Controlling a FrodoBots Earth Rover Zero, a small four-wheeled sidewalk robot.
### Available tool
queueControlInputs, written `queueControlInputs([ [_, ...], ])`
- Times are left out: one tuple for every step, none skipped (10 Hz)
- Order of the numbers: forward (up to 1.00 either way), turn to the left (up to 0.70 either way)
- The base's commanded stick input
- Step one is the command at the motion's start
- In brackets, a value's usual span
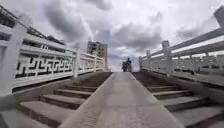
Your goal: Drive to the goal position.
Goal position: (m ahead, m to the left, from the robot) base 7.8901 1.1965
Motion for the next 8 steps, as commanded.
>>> queueControlInputs([
  [0.45, -0.20],
  [0.45, -0.03],
  [0.45, 0.00],
  [0.45, 0.00],
  [0.45, 0.00],
  [0.45, 0.00],
  [0.45, 0.00],
  [0.45, 0.00],
])
